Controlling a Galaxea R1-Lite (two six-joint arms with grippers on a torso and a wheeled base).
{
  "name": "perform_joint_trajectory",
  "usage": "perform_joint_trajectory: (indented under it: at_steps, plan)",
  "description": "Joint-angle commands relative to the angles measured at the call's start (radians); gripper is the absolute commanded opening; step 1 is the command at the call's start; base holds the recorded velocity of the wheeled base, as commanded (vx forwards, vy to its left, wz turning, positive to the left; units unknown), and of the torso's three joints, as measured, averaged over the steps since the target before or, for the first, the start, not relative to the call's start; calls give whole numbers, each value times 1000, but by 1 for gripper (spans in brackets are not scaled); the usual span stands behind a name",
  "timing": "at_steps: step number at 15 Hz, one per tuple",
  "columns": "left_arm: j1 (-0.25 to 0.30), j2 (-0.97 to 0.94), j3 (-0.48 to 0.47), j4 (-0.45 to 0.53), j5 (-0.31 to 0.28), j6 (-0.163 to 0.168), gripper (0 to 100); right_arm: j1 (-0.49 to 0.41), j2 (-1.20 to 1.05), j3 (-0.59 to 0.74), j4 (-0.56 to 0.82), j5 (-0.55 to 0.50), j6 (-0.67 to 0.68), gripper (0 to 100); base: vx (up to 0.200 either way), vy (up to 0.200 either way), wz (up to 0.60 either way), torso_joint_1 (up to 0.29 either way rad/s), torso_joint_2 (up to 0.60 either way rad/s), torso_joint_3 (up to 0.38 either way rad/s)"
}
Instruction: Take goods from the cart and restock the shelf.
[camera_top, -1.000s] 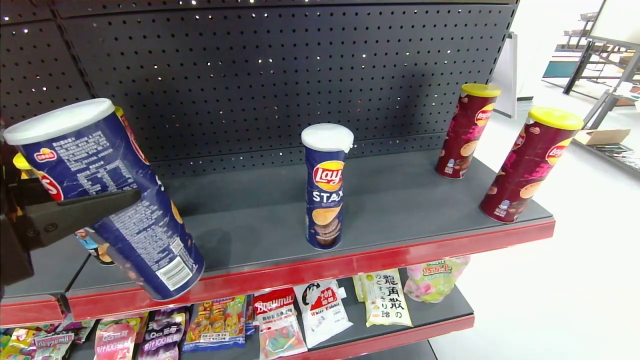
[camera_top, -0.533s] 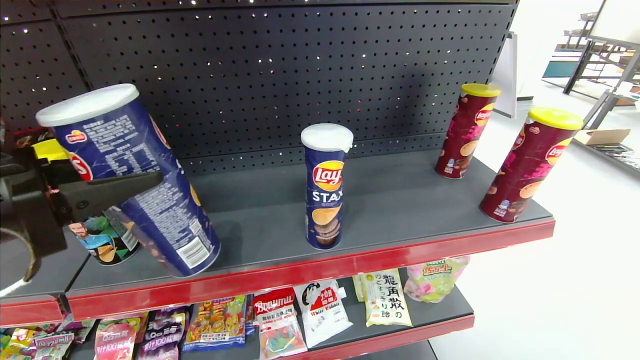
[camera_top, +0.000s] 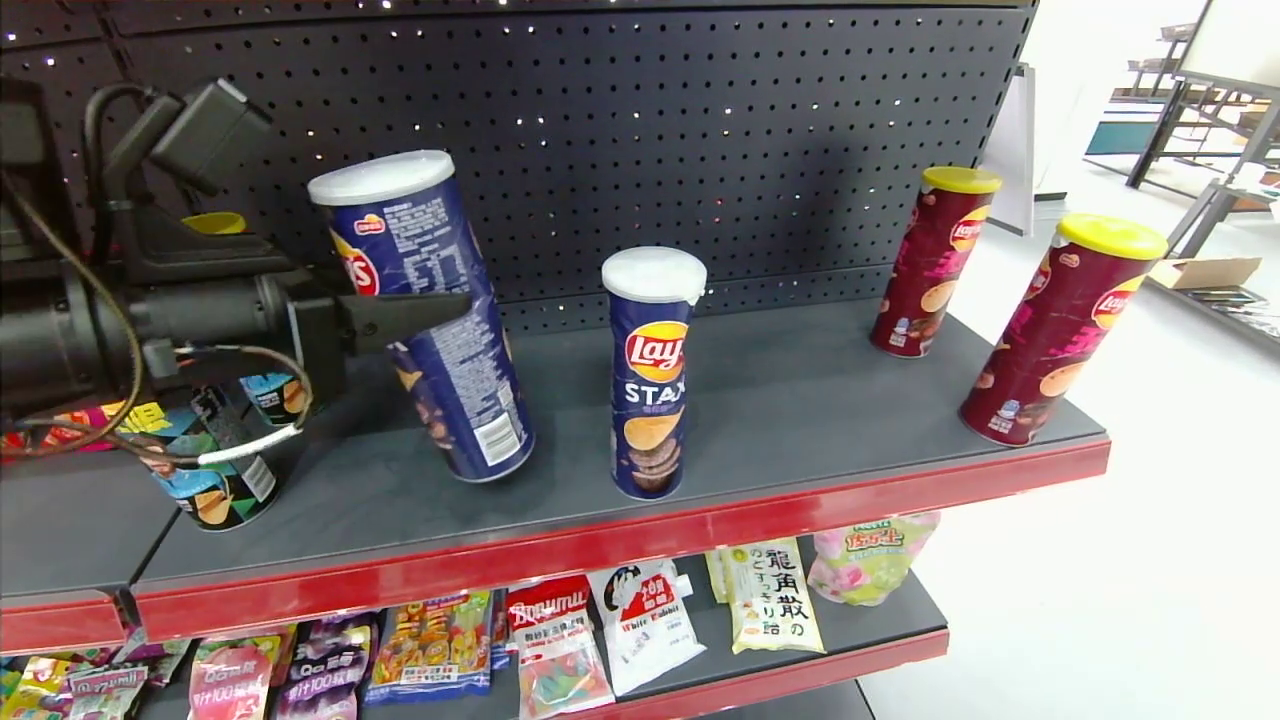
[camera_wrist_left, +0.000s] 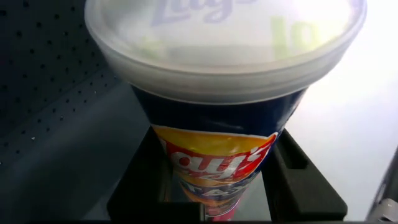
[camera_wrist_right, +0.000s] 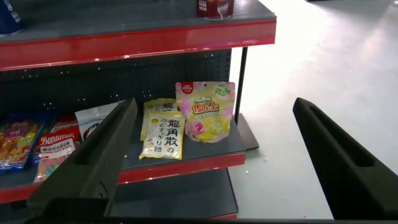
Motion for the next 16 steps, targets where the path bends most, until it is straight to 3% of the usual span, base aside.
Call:
perform_joint_trajectory:
  at_steps: [1,4,7,10,16]
  plan:
    - [-2,116,-68,-37,8,1,0,0,-1,0,0,1,0,100,0,0,0,0,0,0]
    - [-7,189,-121,-86,14,1,0,0,-1,-1,0,1,0,100,0,0,0,0,0,0]
    - [-29,269,-126,-139,78,22,0,0,-1,0,0,1,0,100,0,0,0,0,0,0]
    - [-42,361,-166,-209,130,17,0,0,-1,-1,0,1,0,100,0,0,0,0,0,0]
    - [-81,502,-293,-272,141,14,0,0,-1,-1,0,1,0,100,0,0,0,0,0,0]
